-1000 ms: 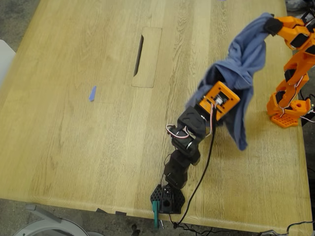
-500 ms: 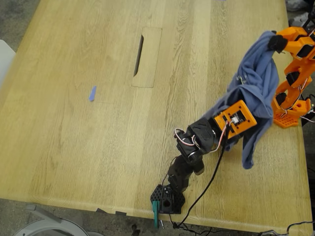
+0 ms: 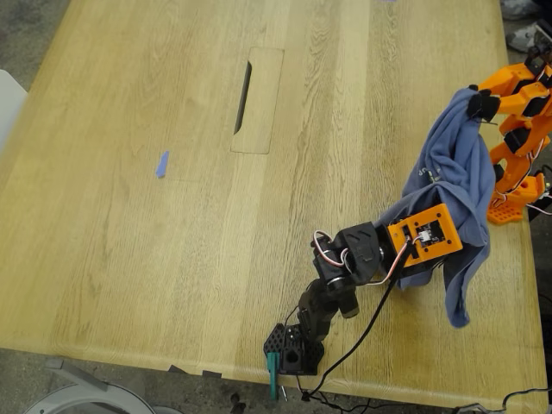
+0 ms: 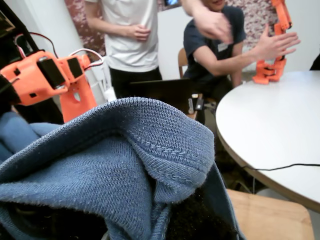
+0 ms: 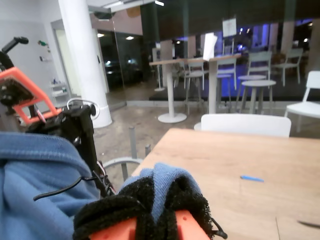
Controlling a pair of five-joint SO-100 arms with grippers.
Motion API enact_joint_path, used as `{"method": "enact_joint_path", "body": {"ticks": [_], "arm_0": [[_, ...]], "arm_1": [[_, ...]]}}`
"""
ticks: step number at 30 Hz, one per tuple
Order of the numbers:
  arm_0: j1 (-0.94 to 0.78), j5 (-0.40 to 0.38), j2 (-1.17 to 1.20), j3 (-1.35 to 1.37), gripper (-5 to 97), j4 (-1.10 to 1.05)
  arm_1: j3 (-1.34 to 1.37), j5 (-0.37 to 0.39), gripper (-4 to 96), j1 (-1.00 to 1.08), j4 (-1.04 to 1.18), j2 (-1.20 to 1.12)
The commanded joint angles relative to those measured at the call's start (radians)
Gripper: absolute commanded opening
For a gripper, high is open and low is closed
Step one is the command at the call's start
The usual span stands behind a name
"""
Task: Fold a T-shirt
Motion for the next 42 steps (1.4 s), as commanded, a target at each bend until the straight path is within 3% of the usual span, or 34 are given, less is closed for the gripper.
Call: {"method": "enact_joint_path", "body": {"ticks": [1, 5, 11, 20, 31, 42], "arm_0": [[0.014, -0.026, 0.138, -0.012, 0, 0.023], [-0.067, -0.054, 0.209, 0.135, 0, 0.026], [-0.156, -0.107, 0.612, 0.761, 0, 0.015], [-0.262, -0.12, 0.804, 1.074, 0, 0.012], [-0.451, -0.12, 1.008, 1.466, 0, 0.015], [-0.759, -0.107, 1.189, 1.928, 0, 0.008]], "arm_1": [[-0.021, 0.014, 0.4, -0.006, 0.038, 0.029], [-0.011, 0.037, 0.4, 0.009, 0.061, 0.018], [0.15, 0.071, 0.4, 0.015, 0.061, 0.06], [0.91, 0.11, 1.1, 0.04, -0.006, 0.48], [1.601, 0.11, 1.0, 0.127, -0.48, 0.701], [2.006, 0.098, 0.7, 0.279, -0.976, 0.69]]}}
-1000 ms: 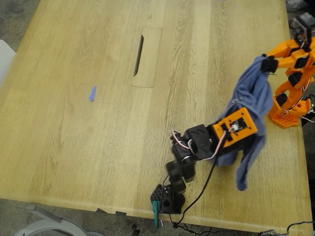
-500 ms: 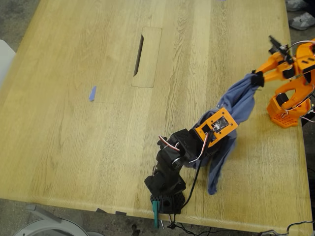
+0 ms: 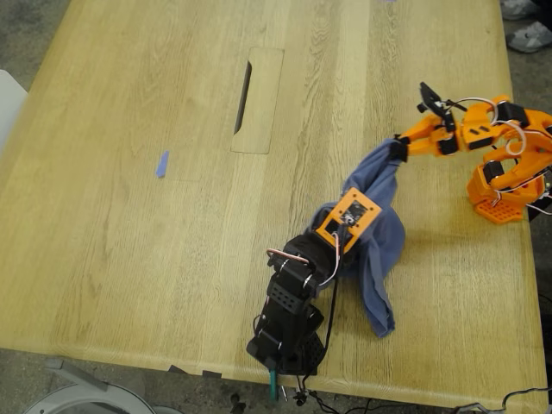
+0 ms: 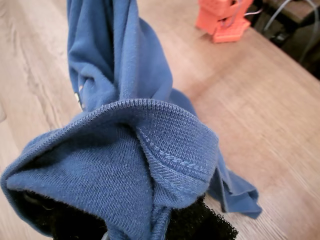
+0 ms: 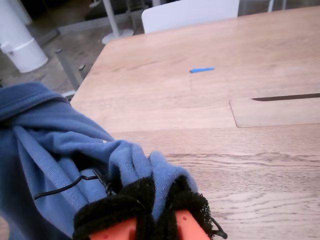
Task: Fold a T-shirt
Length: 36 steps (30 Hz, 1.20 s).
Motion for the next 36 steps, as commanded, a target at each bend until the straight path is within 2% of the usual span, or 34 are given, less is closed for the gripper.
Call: {"method": "enact_joint_path", "body": {"ticks": [1, 9, 13, 19, 25, 36], "arm_0": [[-0.086, -0.003, 0.118, 0.141, 0, -0.018], [-0.282, 0.002, 0.342, 0.549, 0, -0.256], [-0.411, 0.005, 0.342, 0.653, 0, -0.436], [-0.598, 0.008, 0.296, 0.775, 0, -0.664], [-0.813, 0.006, 0.166, 0.861, 0, -0.98], [-1.025, 0.008, -0.221, 0.793, 0, -1.497]], "arm_1": [[0.057, -0.009, 0.7, 0.044, -0.138, -0.005], [0.241, -0.011, 0.6, 0.138, -0.546, -0.169], [0.27, -0.015, 0.5, 0.189, -0.689, -0.264], [0.262, -0.021, 0.5, 0.281, -0.787, -0.379], [0.219, -0.026, 0.5, 0.43, -0.874, -0.502], [0.094, -0.034, 0.5, 0.549, -1.104, -0.764]]}}
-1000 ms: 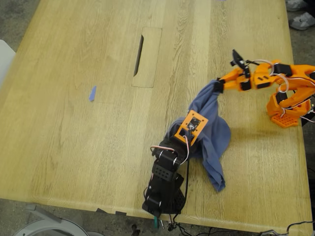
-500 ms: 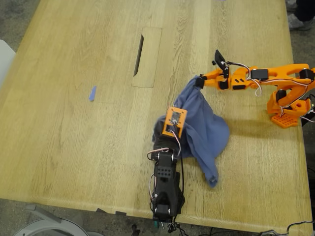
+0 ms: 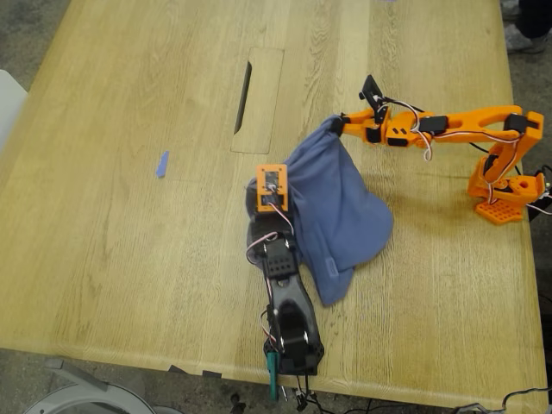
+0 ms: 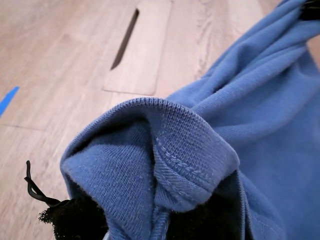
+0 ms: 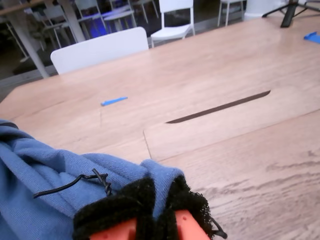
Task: Fold a T-shirt
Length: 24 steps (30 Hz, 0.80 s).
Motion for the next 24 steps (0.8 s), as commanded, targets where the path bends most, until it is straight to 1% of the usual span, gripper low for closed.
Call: {"method": "enact_joint_path", "body": {"ticks": [1, 5, 10, 14, 18, 21, 24], "arm_0": [[-0.196, 0.003, -0.075, -0.104, 0, -0.196], [-0.247, 0.003, -0.247, -0.176, 0, -0.397], [-0.311, 0.006, -0.451, -0.322, 0, -0.589], [-0.341, 0.006, -0.529, -0.387, 0, -0.626], [-0.334, 0.005, -0.534, -0.379, 0, -0.623], [-0.327, 0.003, -0.552, -0.391, 0, -0.638], [-0.334, 0.002, -0.62, -0.451, 0, -0.698]], "arm_1": [[-0.091, -0.014, 0.5, 0.097, -0.071, -0.04], [-0.129, -0.017, 0.5, 0.118, -0.166, -0.14], [-0.155, -0.023, 0.5, 0.152, -0.281, -0.233], [-0.167, -0.025, 0.5, 0.179, -0.356, -0.282], [-0.192, -0.021, 0.5, 0.206, -0.399, -0.308], [-0.25, -0.02, 0.5, 0.232, -0.397, -0.336], [-0.327, -0.017, 0.5, 0.256, -0.38, -0.376]]}}
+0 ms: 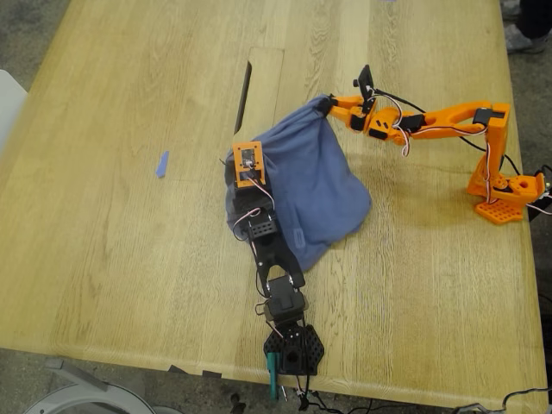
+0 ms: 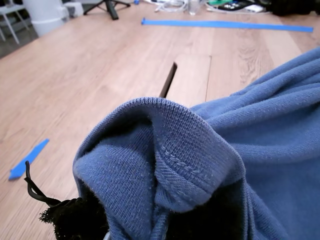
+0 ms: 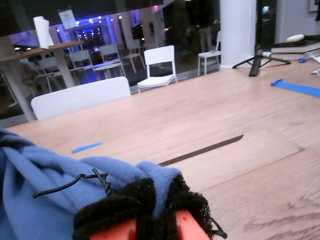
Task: Fold a T-shirt
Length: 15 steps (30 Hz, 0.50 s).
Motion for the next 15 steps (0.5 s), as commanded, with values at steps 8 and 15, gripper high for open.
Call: {"method": "enact_joint_path", "body": {"ticks": [8, 15], "arm_0": [[-0.252, 0.002, -0.215, -0.488, 0, -0.124], [-0.239, -0.009, -0.198, -0.538, 0, 0.083]], "arm_1": [[-0.301, 0.002, 0.5, 0.152, 0.037, -0.1], [-0.344, 0.012, 0.5, 0.143, 0.127, -0.089]]}}
